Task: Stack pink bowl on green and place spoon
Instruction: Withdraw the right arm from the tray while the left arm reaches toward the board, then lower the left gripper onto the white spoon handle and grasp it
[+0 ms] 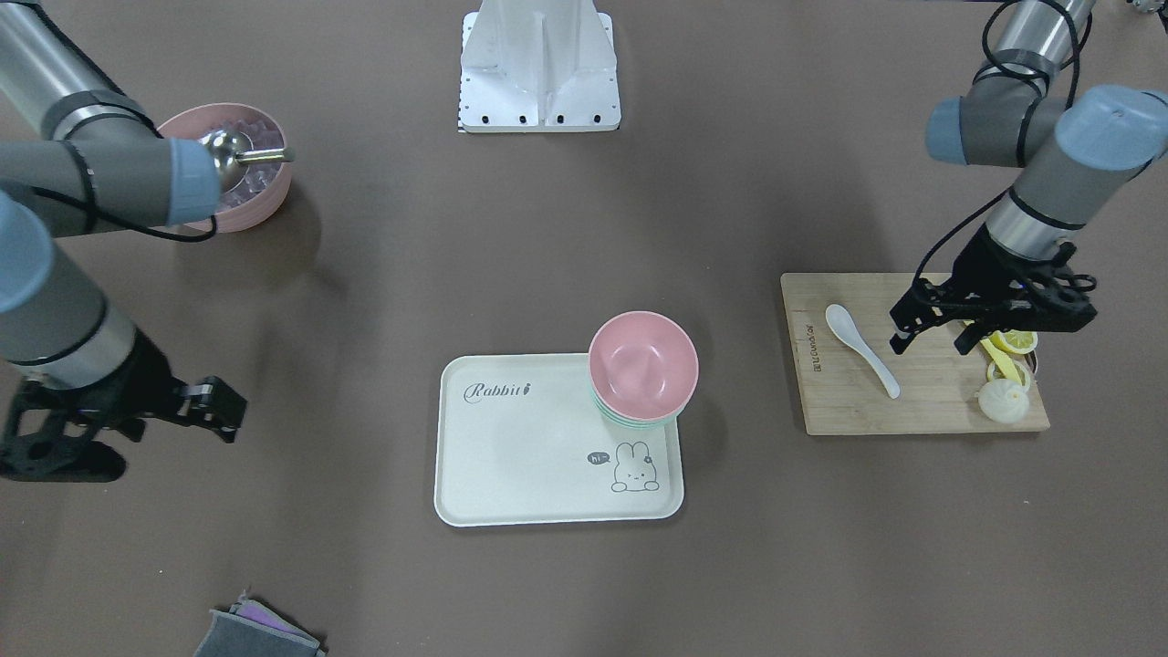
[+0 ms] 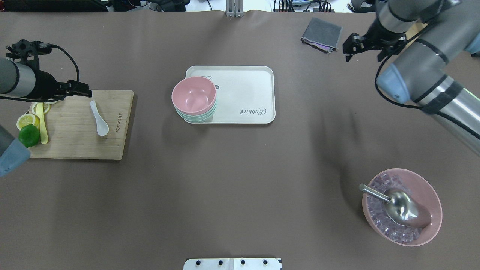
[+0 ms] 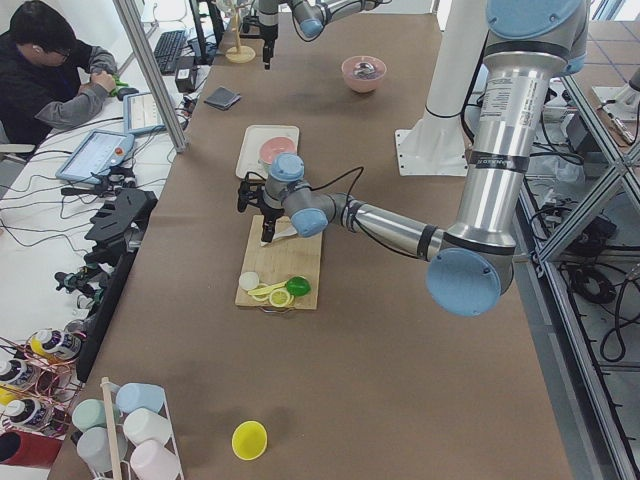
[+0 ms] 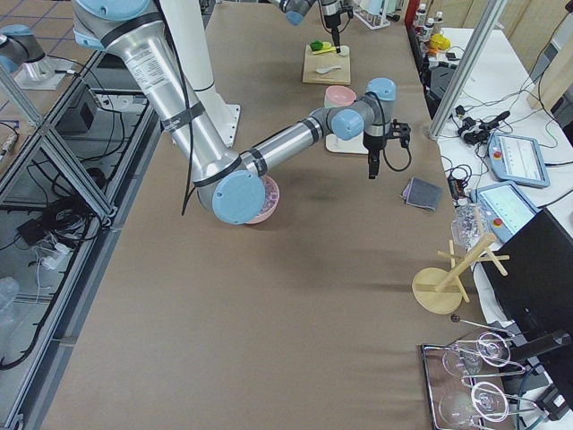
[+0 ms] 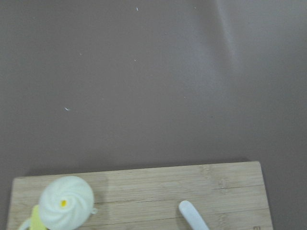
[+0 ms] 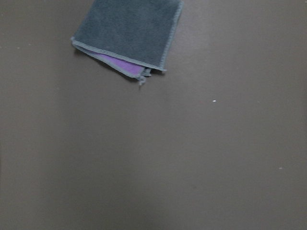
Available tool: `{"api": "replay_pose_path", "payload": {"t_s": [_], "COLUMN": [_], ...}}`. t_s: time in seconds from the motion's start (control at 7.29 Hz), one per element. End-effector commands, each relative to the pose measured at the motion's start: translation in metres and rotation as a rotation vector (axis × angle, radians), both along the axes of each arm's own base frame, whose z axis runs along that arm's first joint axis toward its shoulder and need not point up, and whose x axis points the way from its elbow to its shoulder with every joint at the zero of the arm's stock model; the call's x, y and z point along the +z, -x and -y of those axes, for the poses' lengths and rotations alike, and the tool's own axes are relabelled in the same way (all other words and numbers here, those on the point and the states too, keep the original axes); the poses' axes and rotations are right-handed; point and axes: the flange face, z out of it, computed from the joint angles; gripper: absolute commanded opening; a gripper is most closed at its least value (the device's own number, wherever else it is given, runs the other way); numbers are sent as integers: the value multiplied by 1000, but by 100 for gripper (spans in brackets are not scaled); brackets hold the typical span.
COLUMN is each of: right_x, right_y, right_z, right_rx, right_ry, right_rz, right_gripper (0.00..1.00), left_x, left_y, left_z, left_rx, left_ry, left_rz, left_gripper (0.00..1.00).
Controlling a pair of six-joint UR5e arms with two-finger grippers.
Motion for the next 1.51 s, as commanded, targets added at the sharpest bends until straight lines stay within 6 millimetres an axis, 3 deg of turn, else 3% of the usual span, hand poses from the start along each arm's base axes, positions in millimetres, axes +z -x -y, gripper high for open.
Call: {"api": "replay_pose_path", "payload": {"t_s": [0.0,0.14,0.27,0.55,0.82,0.96,1.37], "right_x": [79,100,137,200,257,267,269], "right_y": [-102,-142,-199,-280,-306,-310,-311], "right_z": [-9,-11,-23,-65,-111,-120,-121], "right_rx": [-79,-75,-83,-60,-27,-25,-27], "right_ry": [-41,-52,-68,-38,47,52,53], "right_rz": [-5,-13,-31,-20,-71,-105,-107], "right_gripper": [100,100,100,100,100,100,100], "left_x": [8,17,19,19,15,1,0], "left_y": [-9,-6,-22,-44,-59,-74,-99], "left_z": [-4,-2,-9,-13,-19,-15,-28], "left_rx": [-96,-152,-202,-246,-274,-268,-264], "left_ry": [71,104,135,181,203,208,168], "left_rz": [7,49,66,74,64,66,97], "left_gripper": [93,93,92,89,79,73,62]}}
